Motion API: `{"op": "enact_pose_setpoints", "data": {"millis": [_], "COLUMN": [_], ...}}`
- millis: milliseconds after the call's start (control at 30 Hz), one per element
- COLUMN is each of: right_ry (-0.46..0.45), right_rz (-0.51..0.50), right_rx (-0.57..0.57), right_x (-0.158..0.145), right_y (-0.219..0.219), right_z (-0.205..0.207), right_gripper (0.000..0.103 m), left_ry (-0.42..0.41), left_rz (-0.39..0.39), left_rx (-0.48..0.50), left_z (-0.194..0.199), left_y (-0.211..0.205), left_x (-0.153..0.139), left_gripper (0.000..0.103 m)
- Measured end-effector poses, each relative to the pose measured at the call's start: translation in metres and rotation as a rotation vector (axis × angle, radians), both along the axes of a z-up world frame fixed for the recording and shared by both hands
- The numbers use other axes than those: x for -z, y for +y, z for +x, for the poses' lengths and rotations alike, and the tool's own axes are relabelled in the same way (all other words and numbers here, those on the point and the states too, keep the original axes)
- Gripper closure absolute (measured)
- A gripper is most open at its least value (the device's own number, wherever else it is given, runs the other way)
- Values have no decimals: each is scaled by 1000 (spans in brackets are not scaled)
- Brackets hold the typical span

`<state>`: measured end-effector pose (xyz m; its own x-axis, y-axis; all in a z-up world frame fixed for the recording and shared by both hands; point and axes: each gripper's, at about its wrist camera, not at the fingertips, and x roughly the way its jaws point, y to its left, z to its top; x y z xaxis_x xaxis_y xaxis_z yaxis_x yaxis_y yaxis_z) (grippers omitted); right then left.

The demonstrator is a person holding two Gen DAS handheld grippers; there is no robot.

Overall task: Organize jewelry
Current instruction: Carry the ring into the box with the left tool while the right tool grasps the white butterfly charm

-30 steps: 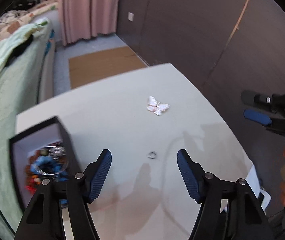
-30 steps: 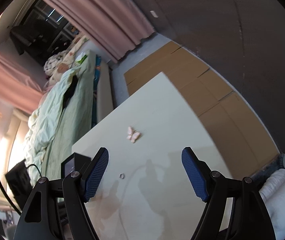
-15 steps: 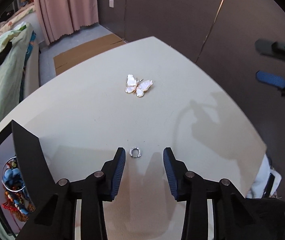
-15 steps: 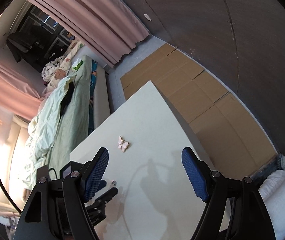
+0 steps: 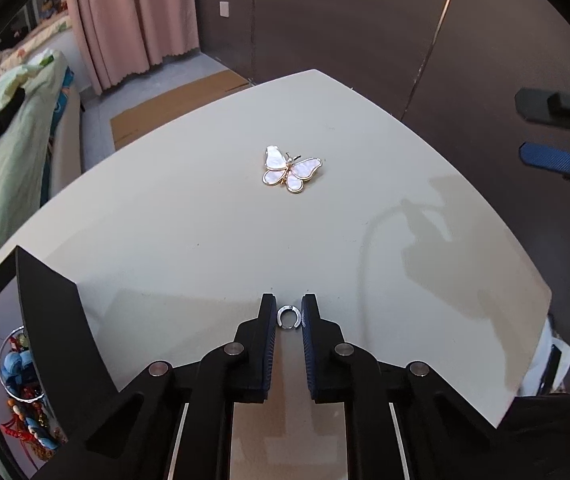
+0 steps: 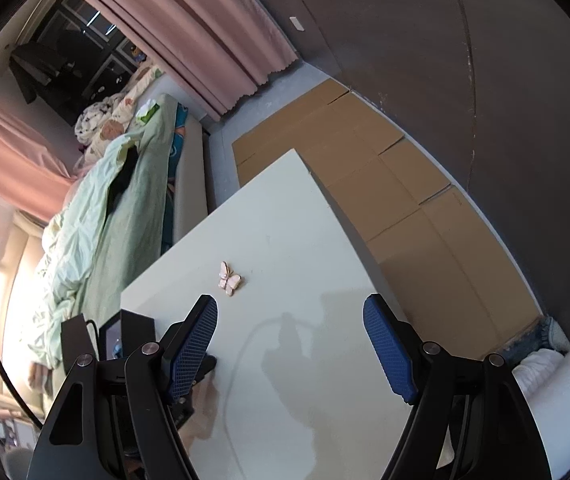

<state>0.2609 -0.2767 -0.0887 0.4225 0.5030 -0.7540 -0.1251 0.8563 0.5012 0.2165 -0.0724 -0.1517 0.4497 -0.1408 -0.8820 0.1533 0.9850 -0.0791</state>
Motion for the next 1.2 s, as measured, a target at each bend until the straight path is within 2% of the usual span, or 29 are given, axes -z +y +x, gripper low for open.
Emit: {"op": "enact_pose_setpoints", "data": {"millis": [200, 300, 500, 700, 933, 1200], "right_ry": [-8, -7, 1, -4, 2, 13], "right_rz": [-14, -26, -40, -67, -66, -95], "right_rx": [-42, -74, -123, -152, -166, -184], "right_x": [3, 7, 17, 25, 37, 48], "right_y": [17, 31, 61, 87, 108, 129], "right_z": [1, 3, 11, 23, 37, 51], "right_gripper": [29, 38, 45, 46, 53, 58], "left_ry": [-41, -72, -117, -155, -204, -192], "left_rz": [-41, -62, -92, -134, -175, -207], "left_rx": [-38, -67, -117, -173, -250, -322], "left_z": [-2, -3, -8, -14, -25, -31], "left_y": [11, 21, 41, 67, 100, 135], "left_x": [-18, -30, -50, -65, -79, -77], "left_gripper": [90, 90, 90, 90, 90, 90]}}
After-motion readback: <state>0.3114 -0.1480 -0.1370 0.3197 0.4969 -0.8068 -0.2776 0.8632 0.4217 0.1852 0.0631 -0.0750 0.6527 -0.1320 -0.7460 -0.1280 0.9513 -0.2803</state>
